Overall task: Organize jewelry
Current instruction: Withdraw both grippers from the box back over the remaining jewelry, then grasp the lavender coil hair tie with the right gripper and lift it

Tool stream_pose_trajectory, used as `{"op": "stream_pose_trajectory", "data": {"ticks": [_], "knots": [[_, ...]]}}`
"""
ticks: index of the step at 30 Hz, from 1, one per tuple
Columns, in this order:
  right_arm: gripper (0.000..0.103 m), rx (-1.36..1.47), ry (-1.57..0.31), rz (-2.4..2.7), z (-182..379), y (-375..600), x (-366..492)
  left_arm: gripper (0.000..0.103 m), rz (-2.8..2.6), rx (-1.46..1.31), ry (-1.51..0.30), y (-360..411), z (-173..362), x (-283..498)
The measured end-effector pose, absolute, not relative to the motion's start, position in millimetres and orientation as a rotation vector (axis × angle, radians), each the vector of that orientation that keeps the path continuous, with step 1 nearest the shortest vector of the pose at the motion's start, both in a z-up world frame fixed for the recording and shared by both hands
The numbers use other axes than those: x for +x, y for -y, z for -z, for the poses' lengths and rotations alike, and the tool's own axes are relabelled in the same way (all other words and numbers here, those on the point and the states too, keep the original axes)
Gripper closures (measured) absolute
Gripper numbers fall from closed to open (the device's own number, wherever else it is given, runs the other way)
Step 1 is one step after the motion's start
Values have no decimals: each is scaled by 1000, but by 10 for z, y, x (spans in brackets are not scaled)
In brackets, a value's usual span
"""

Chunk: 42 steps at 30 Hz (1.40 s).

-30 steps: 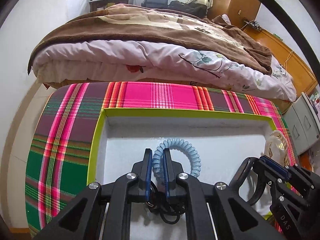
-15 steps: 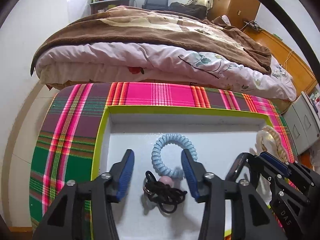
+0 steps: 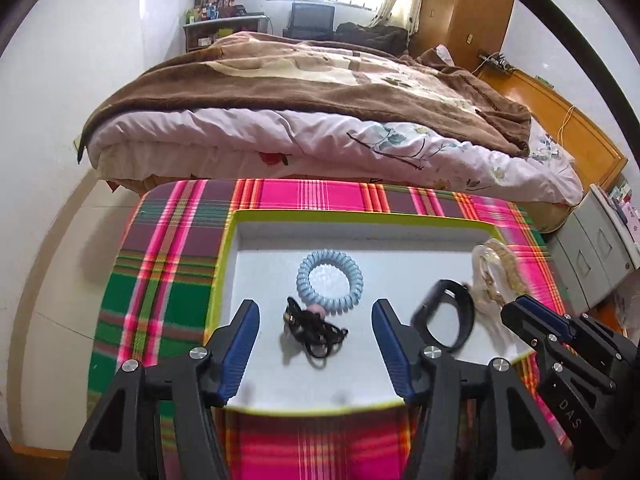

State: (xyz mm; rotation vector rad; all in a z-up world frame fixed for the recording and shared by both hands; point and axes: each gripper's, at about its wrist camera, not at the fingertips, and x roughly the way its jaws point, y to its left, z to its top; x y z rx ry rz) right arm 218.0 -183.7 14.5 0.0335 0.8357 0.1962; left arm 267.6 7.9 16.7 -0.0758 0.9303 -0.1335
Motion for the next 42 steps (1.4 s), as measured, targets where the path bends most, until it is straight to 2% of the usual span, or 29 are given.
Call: {"op": "stream_pose_trajectory", "data": {"ticks": [6,11,23,27,40,42], "knots": [[86,43,-811,-207,-224,1940,1835,42,140,-86,-896,-160,-324,2244],[78,86,-818,-225,-170,2061,1517,38,158,-93,-862,-235,-377,1797],[77,67,-913,-310,185,2044,1084,34,176,-150,-895,-391,-70,995],[65,51,-932,-349,266,1962,1028,34,166,-170,-897,-475,-28,854],[66,-42,-948,-356,382,1784,899,33,166,-184,-917,-530,32,689],[72,-61,-941,-349,383,1779,868,33,169,-182,-926,-507,55,683]]}}
